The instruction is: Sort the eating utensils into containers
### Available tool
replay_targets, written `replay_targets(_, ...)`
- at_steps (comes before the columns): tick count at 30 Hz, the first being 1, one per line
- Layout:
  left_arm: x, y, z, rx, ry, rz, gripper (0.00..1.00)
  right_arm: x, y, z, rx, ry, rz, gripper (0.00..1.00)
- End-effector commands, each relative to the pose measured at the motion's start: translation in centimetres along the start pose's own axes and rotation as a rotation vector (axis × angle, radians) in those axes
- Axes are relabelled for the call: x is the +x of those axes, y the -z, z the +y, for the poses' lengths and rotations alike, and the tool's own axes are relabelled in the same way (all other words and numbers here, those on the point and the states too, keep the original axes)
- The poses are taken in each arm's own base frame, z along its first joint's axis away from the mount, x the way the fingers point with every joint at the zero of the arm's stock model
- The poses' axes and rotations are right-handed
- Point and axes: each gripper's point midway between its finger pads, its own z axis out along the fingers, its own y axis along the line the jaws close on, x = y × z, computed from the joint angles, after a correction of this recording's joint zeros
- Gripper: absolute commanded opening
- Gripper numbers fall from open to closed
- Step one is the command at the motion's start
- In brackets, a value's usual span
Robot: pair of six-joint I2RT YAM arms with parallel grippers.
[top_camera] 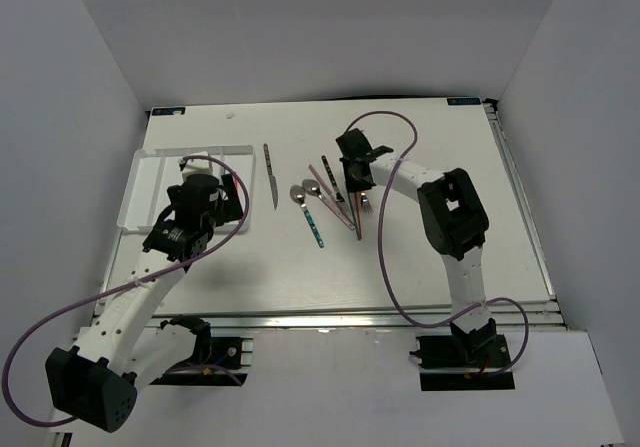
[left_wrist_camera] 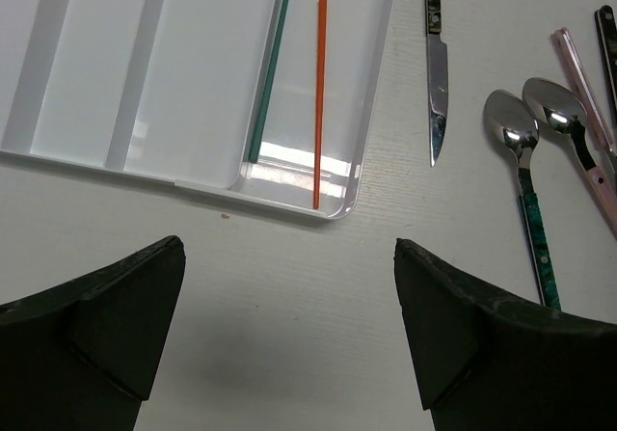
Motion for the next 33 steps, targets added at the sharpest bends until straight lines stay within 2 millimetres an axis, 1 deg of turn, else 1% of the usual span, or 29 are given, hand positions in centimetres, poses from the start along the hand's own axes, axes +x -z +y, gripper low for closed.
replay_targets(1, -0.4, 0.1, -0.4, 0.02, 0.009, -0.015, 0.98, 0.2, -1.2, -0.3, 0.003, 0.022, 0.03, 0.24)
replay_targets(6, -0.3, 0.1, -0.4, 0.018, 0.01, -0.011, 0.98, 2.4, -2.6, -0.4, 0.017, 0.026, 0.105, 0.2)
replay_targets(8, -0.4, 0.2, -0.6, 0.027, 0.017, -0.007, 0.98, 3.2, -2.6, -0.5, 0.018, 0.026, 0.133, 0.15)
replay_targets(9, -0.4, 0.2, -1.2, 0.055, 0.026, 0.0, 0.98, 3.5, -2.6, -0.5, 0.019, 0.02, 0.142, 0.12)
replay_targets(10, -0.4, 0.3, -1.8, 0.088, 0.038, 0.004, 0.98, 3.5, -2.4, -0.5, 0.015, 0.018, 0.142, 0.0)
replay_targets(11, -0.2, 0.4, -2.9, 0.143, 0.058, 0.016, 0.98, 3.5, -2.1, -0.3, 0.003, 0.012, 0.143, 0.0)
replay_targets(12, -0.3, 0.9, -5.6, 0.287, 0.079, 0.027, 0.98, 2.8, -1.2, -0.1, -0.013, 0.003, 0.123, 0.0)
replay_targets(13, -0.3, 1.2, -7.0, 0.358, 0.113, 0.036, 0.98, 2.0, -0.6, 0.1, -0.023, -0.01, 0.1, 0.0)
replay_targets(14, 0.4, 1.2, -8.3, 0.424, 0.127, 0.062, 0.98, 1.2, 0.2, 0.2, -0.032, -0.019, 0.08, 0.0)
replay_targets(15, -1.1, 2.1, -10.4, 0.538, 0.152, 0.019, 0.98, -0.5, 2.0, 0.4, -0.05, -0.035, 0.033, 0.0)
replay_targets(16, -0.3, 2.8, -12.2, 0.633, 0.182, 0.062, 0.98, -1.7, 3.3, 0.6, -0.068, -0.058, 0.001, 0.0)
replay_targets(17, 0.3, 3.3, -13.9, 0.691, 0.181, 0.079, 0.98, -2.6, 4.6, 0.9, -0.09, -0.076, -0.026, 0.0)
replay_targets(18, -0.9, 4.2, -15.5, 0.759, 0.189, 0.032, 0.98, -5.0, 7.6, 1.2, -0.134, -0.103, -0.109, 0.0)
replay_targets(19, -1.0, 4.8, -16.7, 0.804, 0.189, 0.022, 0.98, -5.2, 8.8, 1.3, -0.16, -0.122, -0.131, 0.0)
replay_targets(20, -0.6, 6.3, -18.6, 0.869, 0.181, 0.029, 0.98, -5.5, 10.2, 2.0, -0.216, -0.162, -0.151, 0.0)
replay_targets(21, -1.5, 6.9, -20.1, 0.925, 0.187, -0.008, 0.98, -8.1, 13.9, 2.6, -0.301, -0.193, -0.271, 0.0)
replay_targets(22, -1.5, 7.7, -21.1, 0.971, 0.195, -0.003, 0.98, -6.3, 14.6, 3.9, -0.399, -0.192, -0.25, 0.0)
replay_targets(23, -1.3, 8.6, -22.3, 1.018, 0.19, 0.005, 0.98, -6.3, 16.2, 4.9, -0.49, -0.208, -0.274, 0.0)
replay_targets(24, -1.7, 9.0, -23.4, 1.056, 0.194, -0.014, 0.98, -7.1, 19.7, 5.4, -0.581, -0.211, -0.352, 0.0)
replay_targets(25, -1.8, 9.3, -23.9, 1.077, 0.197, -0.015, 0.98, -8.5, 22.1, 6.2, -0.677, -0.214, -0.447, 0.0)
replay_targets(26, -1.8, 10.0, -24.7, 1.108, 0.196, -0.011, 0.98, -6.5, 22.4, 7.1, -0.761, -0.235, -0.413, 0.0)
replay_targets(27, -2.3, 10.2, -25.3, 1.126, 0.196, -0.025, 0.97, -6.9, 25.3, 7.1, -0.827, -0.241, -0.478, 0.0)
replay_targets(28, -2.3, 10.5, -25.7, 1.136, 0.193, -0.026, 0.96, -7.3, 26.8, 7.3, -0.875, -0.252, -0.523, 0.0)
replay_targets(30, -2.5, 11.0, -26.4, 1.161, 0.188, -0.029, 0.95, -6.3, 28.9, 7.8, -0.964, -0.274, -0.526, 0.0)
replay_targets(31, -2.8, 10.8, -26.8, 1.161, 0.187, -0.027, 0.91, -6.4, 29.8, 7.9, -0.992, -0.275, -0.541, 0.0)
replay_targets(33, -2.5, 10.7, -27.3, 1.159, 0.179, -0.016, 0.86, -5.9, 31.2, 8.3, -1.038, -0.268, -0.554, 0.0)
